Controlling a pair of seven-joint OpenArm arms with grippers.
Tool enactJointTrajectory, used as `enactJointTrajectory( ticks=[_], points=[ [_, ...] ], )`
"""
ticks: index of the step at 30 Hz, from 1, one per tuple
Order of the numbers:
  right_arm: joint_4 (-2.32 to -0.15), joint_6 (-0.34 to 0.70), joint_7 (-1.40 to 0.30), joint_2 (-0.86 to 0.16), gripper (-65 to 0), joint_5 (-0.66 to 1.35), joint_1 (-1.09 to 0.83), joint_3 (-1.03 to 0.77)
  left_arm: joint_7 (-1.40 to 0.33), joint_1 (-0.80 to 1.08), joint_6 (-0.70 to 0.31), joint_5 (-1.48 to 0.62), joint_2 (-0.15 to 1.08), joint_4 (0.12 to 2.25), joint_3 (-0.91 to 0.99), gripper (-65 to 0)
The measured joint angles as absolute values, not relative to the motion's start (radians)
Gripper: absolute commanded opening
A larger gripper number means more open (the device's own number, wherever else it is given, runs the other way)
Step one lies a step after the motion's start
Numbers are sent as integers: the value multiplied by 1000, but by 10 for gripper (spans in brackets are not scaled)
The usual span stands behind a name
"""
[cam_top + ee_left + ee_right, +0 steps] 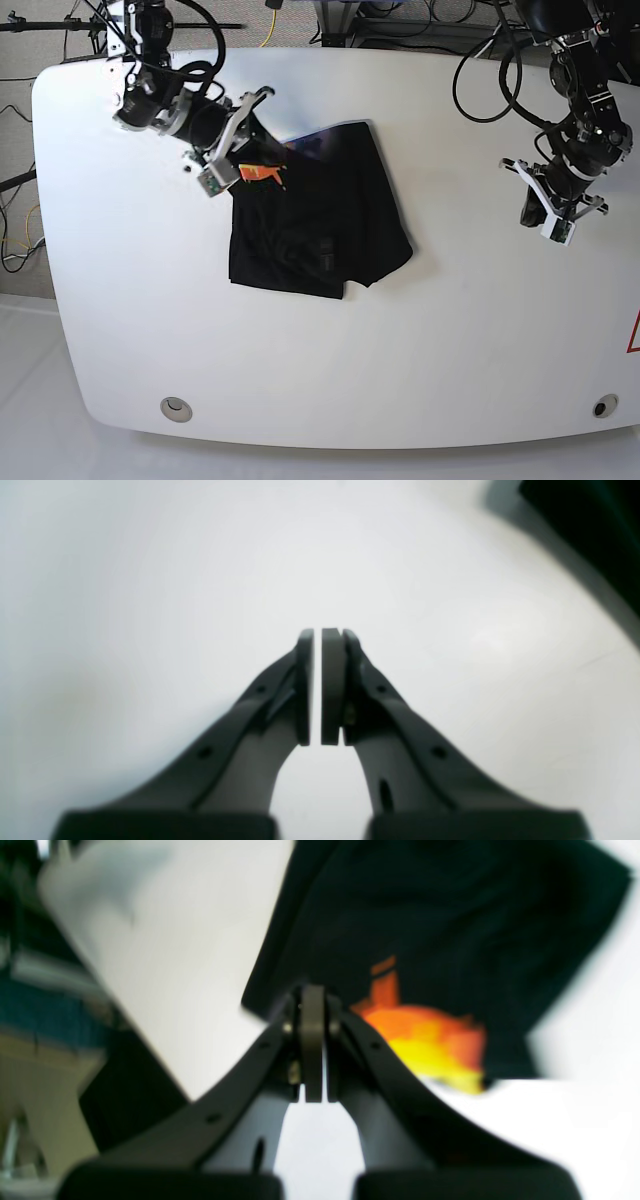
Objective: Fold the T-shirt properly
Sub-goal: 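Tuck the flame-print edge down with the right gripper and release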
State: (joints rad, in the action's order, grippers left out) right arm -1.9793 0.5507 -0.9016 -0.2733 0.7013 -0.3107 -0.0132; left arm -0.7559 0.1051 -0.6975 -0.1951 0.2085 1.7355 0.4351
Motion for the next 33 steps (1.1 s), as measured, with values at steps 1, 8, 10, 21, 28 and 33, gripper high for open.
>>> enactJointTrajectory(
  ticks=[1, 8, 10, 21, 28, 33],
  points=[
    [-1978, 551, -905, -271, -650, 675, -313, 4, -754, 107, -698, -190, 208, 1736, 435, -644],
    [-1973, 551, -915, -253, -650, 492, -324, 103, -757, 124, -698, -103, 200, 1735, 435, -644],
    [-1965, 551, -907, -245, -650, 464, -322, 118, -755, 124, -699, -88, 198, 1735, 435, -644],
    [-1755, 558, -913, -233, -650, 428, -251, 136, -756, 139, -700, -62, 198, 1734, 435, -644],
    [-1613, 567, -875, -208, -650, 466, -141, 134, -752, 149, -700, -63, 198, 1734, 436, -644],
    [-1541, 577, -866, -197, -650, 479, -76, 137, -755, 152, -700, -60, 198, 1734, 437, -644]
  ],
)
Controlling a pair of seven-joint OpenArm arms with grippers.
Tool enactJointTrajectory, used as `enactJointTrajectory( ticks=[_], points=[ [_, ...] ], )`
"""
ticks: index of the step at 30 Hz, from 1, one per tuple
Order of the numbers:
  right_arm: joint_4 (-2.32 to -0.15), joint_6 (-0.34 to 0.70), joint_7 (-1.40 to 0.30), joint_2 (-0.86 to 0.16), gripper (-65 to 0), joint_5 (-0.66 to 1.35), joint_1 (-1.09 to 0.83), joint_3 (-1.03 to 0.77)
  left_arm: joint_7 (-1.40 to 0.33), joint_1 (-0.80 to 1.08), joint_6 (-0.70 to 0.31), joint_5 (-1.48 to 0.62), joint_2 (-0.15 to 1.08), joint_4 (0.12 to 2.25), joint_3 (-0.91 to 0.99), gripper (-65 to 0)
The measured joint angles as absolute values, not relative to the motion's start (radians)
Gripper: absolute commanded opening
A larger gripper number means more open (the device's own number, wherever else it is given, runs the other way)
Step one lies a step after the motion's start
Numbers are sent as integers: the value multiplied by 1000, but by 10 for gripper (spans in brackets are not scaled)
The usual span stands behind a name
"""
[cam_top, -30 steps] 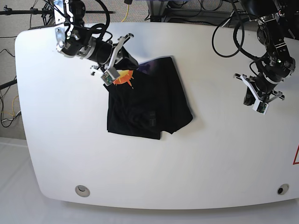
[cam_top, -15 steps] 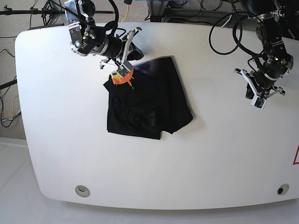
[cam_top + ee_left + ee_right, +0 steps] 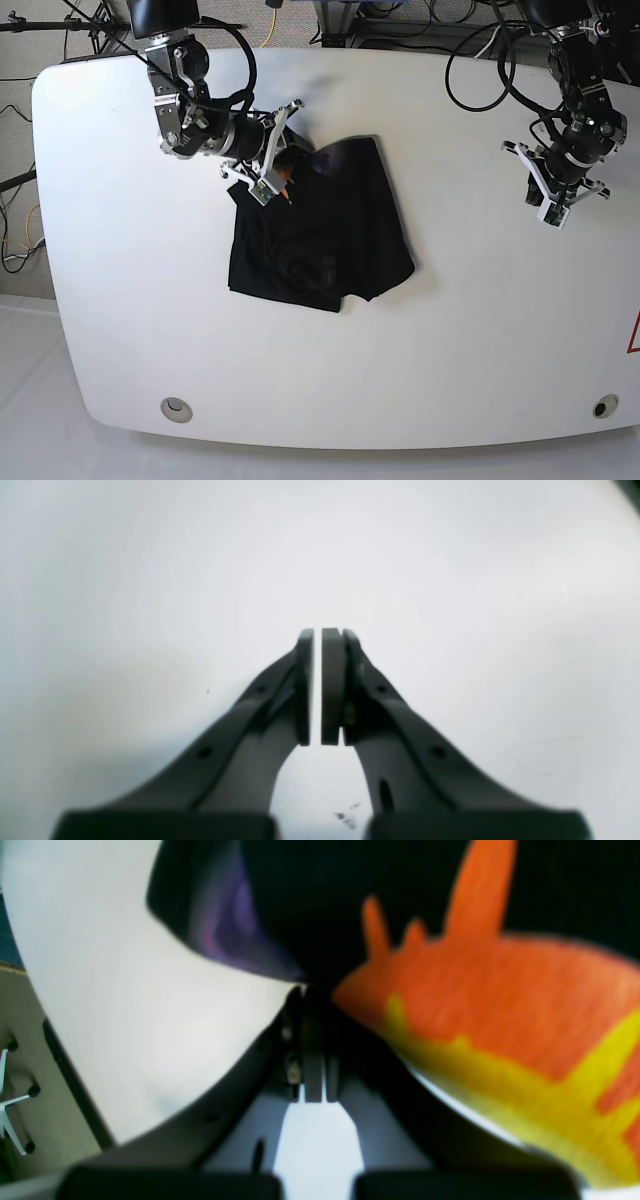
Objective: Fold the T-shirt properly
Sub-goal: 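Tuck the flame-print edge down with the right gripper and release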
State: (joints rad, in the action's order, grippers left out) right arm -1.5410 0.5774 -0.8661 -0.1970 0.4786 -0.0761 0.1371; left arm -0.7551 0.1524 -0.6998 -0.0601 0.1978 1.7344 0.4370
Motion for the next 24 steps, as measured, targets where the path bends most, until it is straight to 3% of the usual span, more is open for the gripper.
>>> enactJointTrajectory(
  ticks=[6, 24],
  points=[
    [-1474, 574, -865, -158, -650, 453, -2, 133, -755, 152, -701, -64, 196, 1734, 437, -644],
    [-1310, 577, -753, 2, -650, 118, 157, 133, -754, 152, -700, -64, 197, 1734, 437, -644]
  ],
)
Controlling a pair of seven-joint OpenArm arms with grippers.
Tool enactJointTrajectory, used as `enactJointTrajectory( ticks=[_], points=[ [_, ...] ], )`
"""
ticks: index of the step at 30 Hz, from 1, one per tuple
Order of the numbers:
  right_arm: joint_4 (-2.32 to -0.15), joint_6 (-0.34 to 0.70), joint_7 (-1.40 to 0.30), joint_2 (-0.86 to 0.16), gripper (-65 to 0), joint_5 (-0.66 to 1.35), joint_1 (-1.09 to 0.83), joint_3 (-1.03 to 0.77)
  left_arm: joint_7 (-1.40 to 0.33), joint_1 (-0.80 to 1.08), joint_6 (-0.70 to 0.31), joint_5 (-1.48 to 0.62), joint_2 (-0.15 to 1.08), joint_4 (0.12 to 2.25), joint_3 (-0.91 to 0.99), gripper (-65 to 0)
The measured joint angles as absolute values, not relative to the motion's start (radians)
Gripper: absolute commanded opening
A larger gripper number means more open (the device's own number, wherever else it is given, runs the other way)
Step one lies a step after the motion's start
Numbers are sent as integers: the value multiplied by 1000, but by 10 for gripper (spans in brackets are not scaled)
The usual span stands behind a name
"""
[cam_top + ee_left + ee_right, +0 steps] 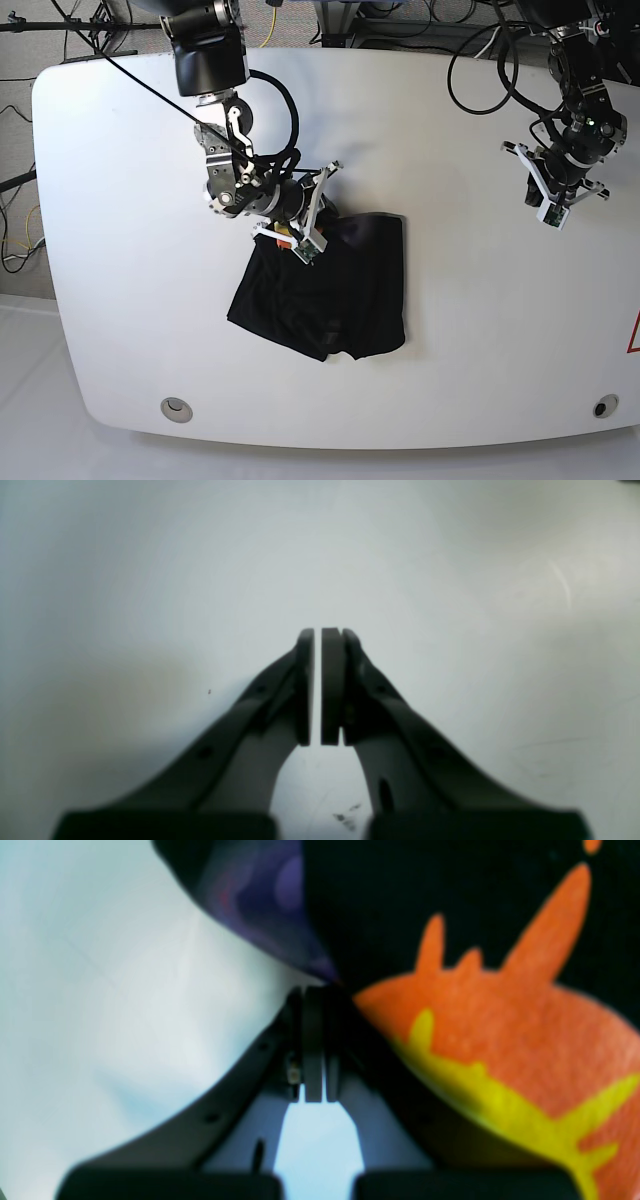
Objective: Fold the T-shirt properly
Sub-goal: 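Tuck the flame-print edge down with the right gripper and release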
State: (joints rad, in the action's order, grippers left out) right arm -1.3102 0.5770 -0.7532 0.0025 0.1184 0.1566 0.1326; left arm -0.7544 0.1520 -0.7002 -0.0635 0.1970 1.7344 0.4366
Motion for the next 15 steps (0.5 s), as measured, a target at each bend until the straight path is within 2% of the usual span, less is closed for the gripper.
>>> enactJointTrajectory(
  ticks=[7, 15],
  points=[
    [-1358, 575, -775, -2, -650, 102, 134, 135, -754, 153, -700, -64, 197, 1734, 437, -644],
    [-1588, 573, -864, -51, -650, 77, -13, 131, -755, 166, -701, -61, 196, 1734, 437, -644]
  ],
)
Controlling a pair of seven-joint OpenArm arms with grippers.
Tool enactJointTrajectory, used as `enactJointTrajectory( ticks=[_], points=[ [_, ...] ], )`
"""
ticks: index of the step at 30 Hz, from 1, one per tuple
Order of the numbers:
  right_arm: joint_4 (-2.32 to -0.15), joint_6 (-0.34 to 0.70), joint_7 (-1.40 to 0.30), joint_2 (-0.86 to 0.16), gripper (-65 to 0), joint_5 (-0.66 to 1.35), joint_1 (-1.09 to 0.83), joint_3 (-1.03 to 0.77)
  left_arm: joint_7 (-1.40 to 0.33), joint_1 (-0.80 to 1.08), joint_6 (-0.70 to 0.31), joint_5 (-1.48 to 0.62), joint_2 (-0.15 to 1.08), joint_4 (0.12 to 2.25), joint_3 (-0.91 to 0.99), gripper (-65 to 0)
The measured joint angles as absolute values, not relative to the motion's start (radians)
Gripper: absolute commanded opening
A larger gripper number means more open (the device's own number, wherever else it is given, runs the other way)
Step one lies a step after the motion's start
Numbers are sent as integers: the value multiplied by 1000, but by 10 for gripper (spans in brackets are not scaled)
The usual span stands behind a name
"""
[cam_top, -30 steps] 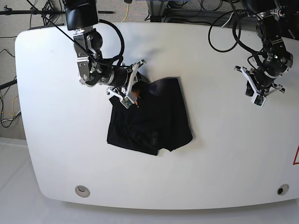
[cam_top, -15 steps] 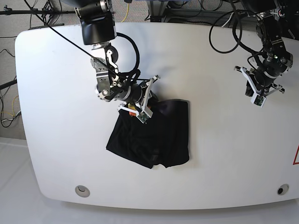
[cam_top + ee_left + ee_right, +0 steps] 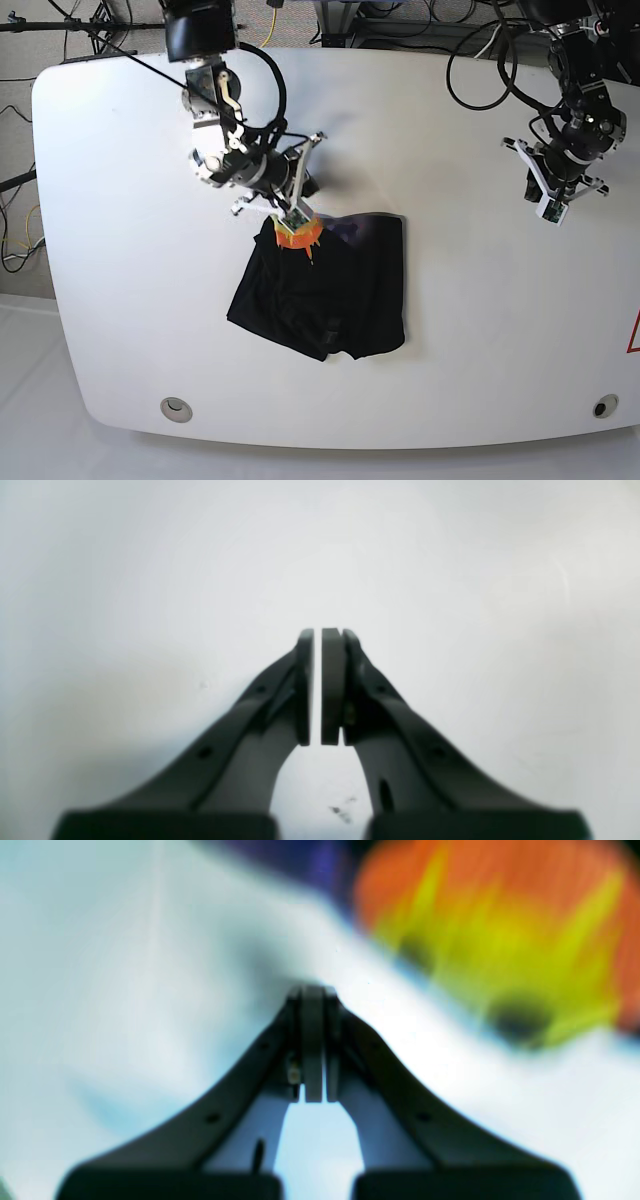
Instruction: Fold the T-shirt properly
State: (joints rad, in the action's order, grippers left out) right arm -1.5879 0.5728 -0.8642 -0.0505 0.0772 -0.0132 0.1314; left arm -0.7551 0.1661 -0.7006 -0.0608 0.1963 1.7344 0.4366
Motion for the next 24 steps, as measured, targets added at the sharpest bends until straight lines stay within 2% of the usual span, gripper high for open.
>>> enactJointTrajectory(
  ticks=[9, 14, 24],
  points=[
    [-1864, 558, -889, -87, -650, 75, -188, 43, -754, 170, -700, -61, 197, 1734, 436, -644],
    [-1945, 559, -892, -88, -650, 71, -302, -110, -746, 203, -706, -72, 192, 1734, 488, -645],
    [-1976, 562, -893, -83, -650, 67, -428, -559, -747, 254, -700, -64, 196, 1734, 888, -645]
  ],
)
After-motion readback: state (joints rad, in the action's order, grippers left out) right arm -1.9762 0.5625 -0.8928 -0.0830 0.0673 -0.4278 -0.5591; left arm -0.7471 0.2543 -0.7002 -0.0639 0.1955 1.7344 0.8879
